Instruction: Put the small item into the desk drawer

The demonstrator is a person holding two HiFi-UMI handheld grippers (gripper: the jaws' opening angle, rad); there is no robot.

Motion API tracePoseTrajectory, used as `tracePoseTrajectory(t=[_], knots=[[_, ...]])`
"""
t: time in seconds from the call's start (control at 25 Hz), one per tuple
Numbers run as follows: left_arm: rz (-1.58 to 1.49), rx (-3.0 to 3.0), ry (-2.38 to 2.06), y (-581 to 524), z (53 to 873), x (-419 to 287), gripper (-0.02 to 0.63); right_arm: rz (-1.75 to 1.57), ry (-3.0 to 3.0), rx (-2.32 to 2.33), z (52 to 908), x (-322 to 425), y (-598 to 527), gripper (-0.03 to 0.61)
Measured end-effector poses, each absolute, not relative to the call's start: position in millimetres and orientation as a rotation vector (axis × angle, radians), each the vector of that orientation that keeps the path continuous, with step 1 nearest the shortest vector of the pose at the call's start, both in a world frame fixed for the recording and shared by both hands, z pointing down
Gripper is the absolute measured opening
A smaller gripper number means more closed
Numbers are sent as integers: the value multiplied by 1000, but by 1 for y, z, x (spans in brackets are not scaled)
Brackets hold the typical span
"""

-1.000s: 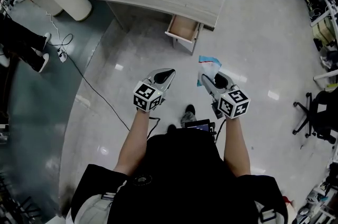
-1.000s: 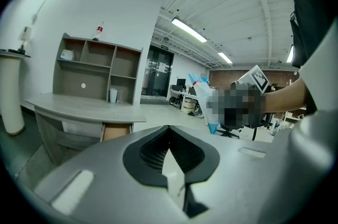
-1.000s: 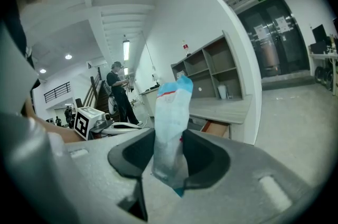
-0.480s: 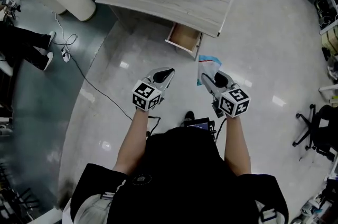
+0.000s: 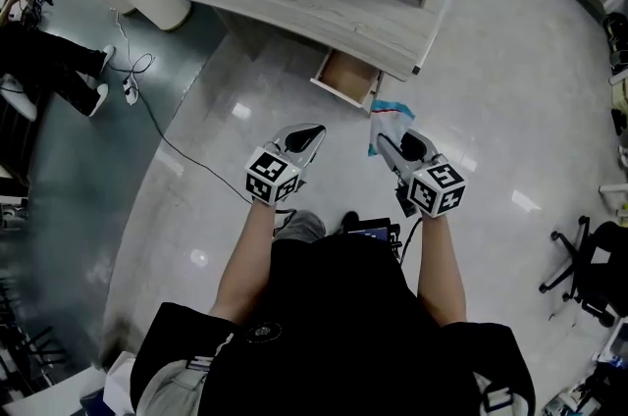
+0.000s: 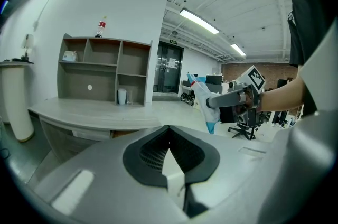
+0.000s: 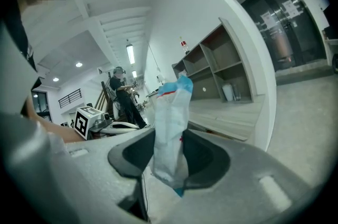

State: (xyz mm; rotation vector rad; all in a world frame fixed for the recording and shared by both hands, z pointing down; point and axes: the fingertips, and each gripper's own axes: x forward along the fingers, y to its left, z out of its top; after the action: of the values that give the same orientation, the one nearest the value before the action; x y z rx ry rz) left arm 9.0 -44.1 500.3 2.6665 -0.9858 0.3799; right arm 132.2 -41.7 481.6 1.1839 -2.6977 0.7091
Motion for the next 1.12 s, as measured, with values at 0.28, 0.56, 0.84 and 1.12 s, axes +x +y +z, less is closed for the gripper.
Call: tracePoseTrajectory(t=[0.28, 0.56, 0.84, 1.12], knots=[[389, 2643, -995, -54, 510, 16, 2, 732, -2692, 1160, 492, 138, -53, 163], [385, 2631, -963, -72, 519, 10, 2, 729, -2656, 1190, 495, 132, -70, 163], [379, 2649, -898, -110, 525, 13, 2, 731, -2601, 1253, 499, 136, -103, 163], [373, 2683, -825, -158, 522, 2, 2, 728, -2567, 1314, 497, 122, -141, 163]])
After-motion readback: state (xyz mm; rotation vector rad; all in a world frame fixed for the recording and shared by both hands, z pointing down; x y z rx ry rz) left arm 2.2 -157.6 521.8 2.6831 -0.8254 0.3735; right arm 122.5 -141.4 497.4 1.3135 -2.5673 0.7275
